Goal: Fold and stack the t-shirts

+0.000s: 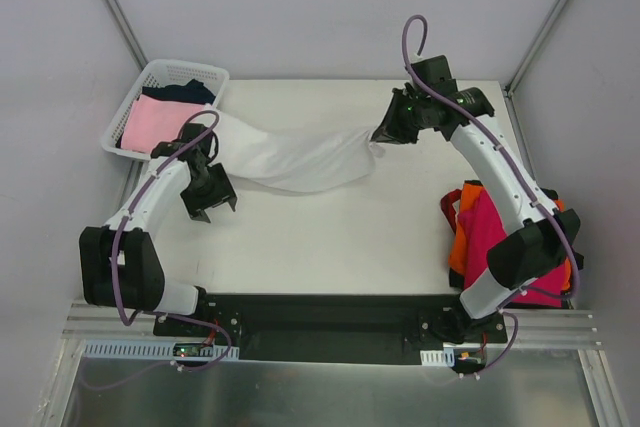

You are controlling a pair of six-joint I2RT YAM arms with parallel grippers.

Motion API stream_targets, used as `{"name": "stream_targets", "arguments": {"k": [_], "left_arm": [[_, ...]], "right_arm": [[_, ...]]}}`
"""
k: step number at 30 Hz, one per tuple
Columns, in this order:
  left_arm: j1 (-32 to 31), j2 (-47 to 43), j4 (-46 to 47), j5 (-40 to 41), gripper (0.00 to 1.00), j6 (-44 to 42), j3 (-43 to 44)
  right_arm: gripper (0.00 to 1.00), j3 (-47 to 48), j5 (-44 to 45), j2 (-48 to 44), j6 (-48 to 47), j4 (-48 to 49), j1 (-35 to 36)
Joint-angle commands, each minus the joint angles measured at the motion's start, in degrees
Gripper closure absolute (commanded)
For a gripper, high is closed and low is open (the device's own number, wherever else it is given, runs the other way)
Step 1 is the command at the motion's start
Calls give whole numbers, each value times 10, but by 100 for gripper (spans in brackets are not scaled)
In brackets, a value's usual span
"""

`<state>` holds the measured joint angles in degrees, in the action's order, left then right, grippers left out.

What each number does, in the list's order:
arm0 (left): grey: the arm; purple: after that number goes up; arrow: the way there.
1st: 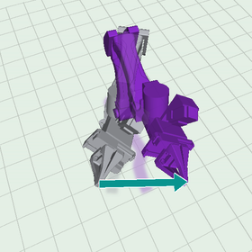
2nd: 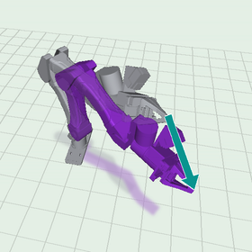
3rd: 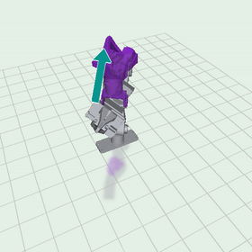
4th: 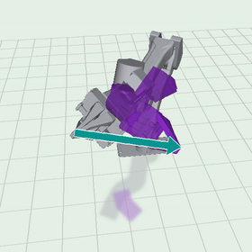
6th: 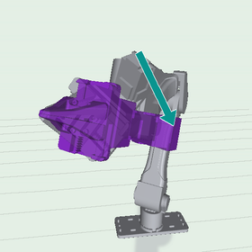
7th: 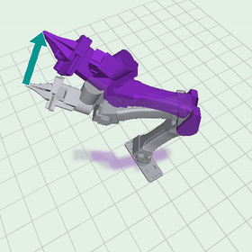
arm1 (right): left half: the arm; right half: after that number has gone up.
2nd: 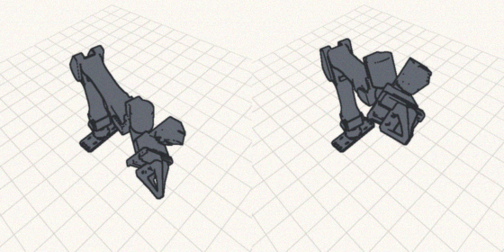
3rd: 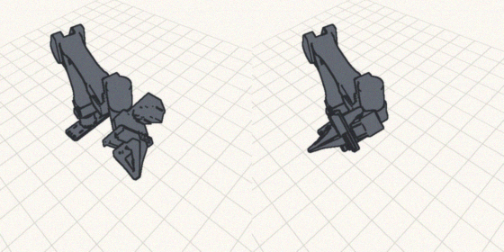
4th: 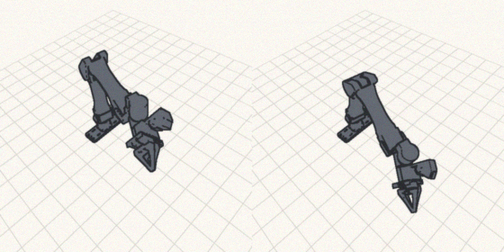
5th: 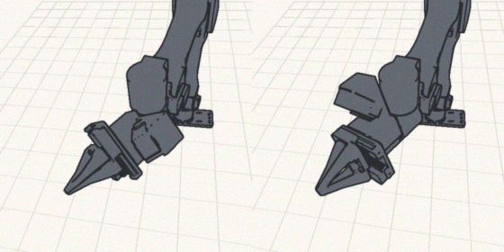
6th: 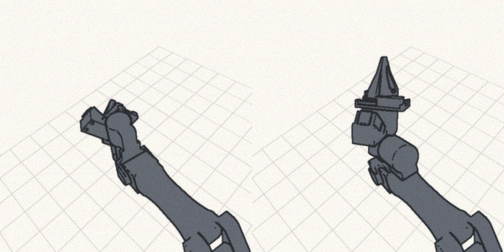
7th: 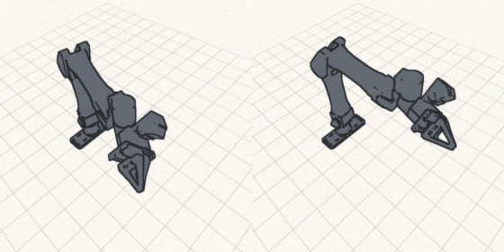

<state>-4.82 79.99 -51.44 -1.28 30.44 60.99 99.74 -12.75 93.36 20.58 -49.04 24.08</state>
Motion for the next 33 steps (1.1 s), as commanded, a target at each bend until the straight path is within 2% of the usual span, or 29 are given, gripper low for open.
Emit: {"name": "stream_targets", "arguments": {"k": [1,7,12,18,21,22,24,26,33], "left_arm": [[2,3,-2,0,36,-3,-2],[2,7,-2,1,36,-7,2],[2,10,-2,0,36,-6,2],[2,13,1,-1,35,-3,5],[2,19,18,-34,18,-7,22],[2,21,25,-47,9,-8,27],[2,23,47,-92,1,-11,45],[2,26,71,-127,1,-11,61],[2,59,135,-231,1,12,85]], "right_arm": [[99,-7,41,-48,7,10,-27],[99,-14,12,-42,7,10,-58],[99,-39,-34,-27,21,20,-55],[99,-73,-40,-27,26,32,-53],[99,-73,-35,-27,24,26,-53],[99,-70,-32,-25,23,24,-53],[99,-68,-24,-22,23,13,-52],[94,-65,-16,-21,24,-1,-52],[94,-58,55,-35,32,-32,-53]]}}
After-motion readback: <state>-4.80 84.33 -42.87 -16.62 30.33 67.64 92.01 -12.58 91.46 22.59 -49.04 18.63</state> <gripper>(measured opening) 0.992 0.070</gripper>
